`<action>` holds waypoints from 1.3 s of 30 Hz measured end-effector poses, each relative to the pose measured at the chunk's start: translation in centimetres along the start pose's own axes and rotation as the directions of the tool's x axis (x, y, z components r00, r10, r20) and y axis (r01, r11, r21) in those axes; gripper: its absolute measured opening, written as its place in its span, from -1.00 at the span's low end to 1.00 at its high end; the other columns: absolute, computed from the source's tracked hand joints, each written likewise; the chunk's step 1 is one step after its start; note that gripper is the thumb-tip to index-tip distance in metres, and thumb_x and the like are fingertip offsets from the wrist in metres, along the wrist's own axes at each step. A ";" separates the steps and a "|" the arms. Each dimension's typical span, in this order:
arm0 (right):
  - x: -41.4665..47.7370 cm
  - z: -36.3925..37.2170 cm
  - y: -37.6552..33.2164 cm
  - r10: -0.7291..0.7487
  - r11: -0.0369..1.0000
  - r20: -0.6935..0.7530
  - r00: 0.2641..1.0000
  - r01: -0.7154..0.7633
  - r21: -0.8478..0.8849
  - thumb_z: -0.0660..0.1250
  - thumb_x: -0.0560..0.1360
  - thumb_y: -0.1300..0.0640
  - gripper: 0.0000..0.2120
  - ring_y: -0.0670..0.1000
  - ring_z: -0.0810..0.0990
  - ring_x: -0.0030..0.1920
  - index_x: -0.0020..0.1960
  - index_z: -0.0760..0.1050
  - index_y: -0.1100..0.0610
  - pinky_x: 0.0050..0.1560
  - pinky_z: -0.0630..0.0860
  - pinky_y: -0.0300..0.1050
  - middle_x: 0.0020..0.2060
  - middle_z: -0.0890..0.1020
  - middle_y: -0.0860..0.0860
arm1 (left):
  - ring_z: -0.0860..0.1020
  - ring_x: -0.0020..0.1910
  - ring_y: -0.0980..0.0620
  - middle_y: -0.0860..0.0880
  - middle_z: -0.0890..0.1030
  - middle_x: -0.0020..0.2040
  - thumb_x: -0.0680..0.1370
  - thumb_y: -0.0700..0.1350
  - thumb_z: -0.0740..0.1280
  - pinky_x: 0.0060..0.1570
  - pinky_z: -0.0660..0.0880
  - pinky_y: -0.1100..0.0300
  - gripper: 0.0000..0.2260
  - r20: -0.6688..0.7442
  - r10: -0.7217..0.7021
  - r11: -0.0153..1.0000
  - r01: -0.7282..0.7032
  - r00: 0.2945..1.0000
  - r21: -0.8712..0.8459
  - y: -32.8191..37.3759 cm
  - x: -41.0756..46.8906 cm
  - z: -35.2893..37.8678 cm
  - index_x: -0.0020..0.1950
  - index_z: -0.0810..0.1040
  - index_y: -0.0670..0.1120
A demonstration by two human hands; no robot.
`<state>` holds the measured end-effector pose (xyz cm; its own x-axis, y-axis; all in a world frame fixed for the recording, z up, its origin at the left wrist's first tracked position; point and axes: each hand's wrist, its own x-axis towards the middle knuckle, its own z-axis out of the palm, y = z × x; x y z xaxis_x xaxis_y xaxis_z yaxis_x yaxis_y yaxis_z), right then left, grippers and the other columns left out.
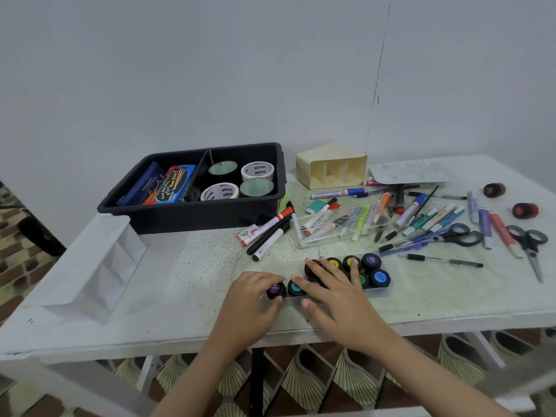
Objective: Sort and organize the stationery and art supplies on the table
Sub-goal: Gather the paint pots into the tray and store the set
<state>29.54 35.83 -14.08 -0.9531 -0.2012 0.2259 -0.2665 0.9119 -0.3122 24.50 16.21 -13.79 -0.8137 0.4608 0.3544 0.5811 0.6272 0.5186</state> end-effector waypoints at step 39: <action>0.6 -0.2 1.7 0.296 0.943 -0.243 0.924 -0.243 0.226 0.08 0.24 -0.41 -0.41 -0.04 0.25 0.41 0.09 0.61 -0.18 0.46 -0.21 0.07 0.36 0.40 -0.15 | 0.45 -0.05 0.29 0.29 0.54 -0.17 0.30 0.16 0.38 0.07 0.36 0.18 -0.74 0.076 -0.049 0.997 0.053 0.996 -0.056 1.2 2.4 0.6 -0.06 0.55 0.13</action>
<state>28.50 37.32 -14.32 -0.9245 0.1714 0.3405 -0.0520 0.8282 -0.5580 23.24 18.48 -12.81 -0.8376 0.4755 0.2687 0.5350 0.6148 0.5795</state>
